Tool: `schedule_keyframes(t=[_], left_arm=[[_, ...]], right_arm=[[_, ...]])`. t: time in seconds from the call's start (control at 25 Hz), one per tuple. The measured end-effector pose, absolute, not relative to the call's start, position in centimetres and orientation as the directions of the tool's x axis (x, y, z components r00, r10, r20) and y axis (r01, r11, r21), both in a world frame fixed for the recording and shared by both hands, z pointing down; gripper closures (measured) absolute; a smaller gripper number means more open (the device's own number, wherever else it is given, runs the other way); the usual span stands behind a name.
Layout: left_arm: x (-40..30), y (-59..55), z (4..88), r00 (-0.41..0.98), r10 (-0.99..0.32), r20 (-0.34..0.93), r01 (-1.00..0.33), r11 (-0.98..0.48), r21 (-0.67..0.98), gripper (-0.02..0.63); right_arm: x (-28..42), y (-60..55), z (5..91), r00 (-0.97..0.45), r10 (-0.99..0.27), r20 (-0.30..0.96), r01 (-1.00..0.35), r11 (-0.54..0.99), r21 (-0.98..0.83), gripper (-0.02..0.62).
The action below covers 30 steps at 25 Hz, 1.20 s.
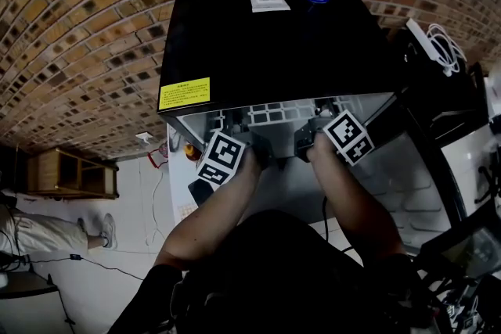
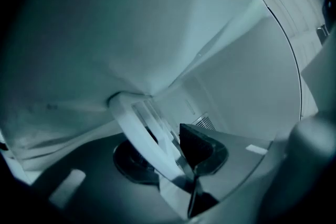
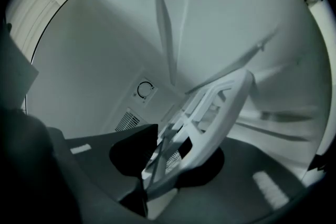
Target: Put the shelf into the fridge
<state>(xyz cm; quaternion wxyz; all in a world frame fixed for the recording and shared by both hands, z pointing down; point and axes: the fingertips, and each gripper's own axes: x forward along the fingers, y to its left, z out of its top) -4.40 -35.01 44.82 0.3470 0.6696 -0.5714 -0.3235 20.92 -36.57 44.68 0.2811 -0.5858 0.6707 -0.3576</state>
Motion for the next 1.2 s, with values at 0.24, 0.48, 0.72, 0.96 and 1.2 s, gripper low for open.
schedule_keyframes(t=[0.24,0.48,0.72,0.96,1.2], left_arm=[[-4.3,-35.1,44.9,0.128,-0.991,-0.03,-0.552,-0.097,0.828,0.503],[-3.8,-35.1,45.0,0.142,-0.99,-0.014,-0.56,-0.092,0.823,0.505],[-3.4,-34.6,45.0,0.175,-0.984,-0.005,-0.565,-0.105,0.818,0.503],[-3.5,-33.5,44.6,0.209,-0.978,0.007,-0.626,-0.128,0.769,0.48],[-3.3,-32.6,44.8,0.283,-0.959,-0.014,-0.595,-0.187,0.782,0.471]], right_arm=[[21.0,-36.7,44.8,-0.152,-0.987,0.044,-0.574,0.052,-0.817,0.469],[20.9,-37.3,45.0,-0.154,-0.987,0.043,-0.566,0.052,-0.823,0.472],[20.8,-37.2,45.0,-0.187,-0.982,0.033,-0.575,0.082,-0.814,0.465],[20.2,-35.6,45.0,-0.23,-0.973,0.012,-0.524,0.113,-0.844,0.459],[19.1,-33.4,44.8,-0.289,-0.957,-0.013,-0.513,0.167,-0.842,0.459]])
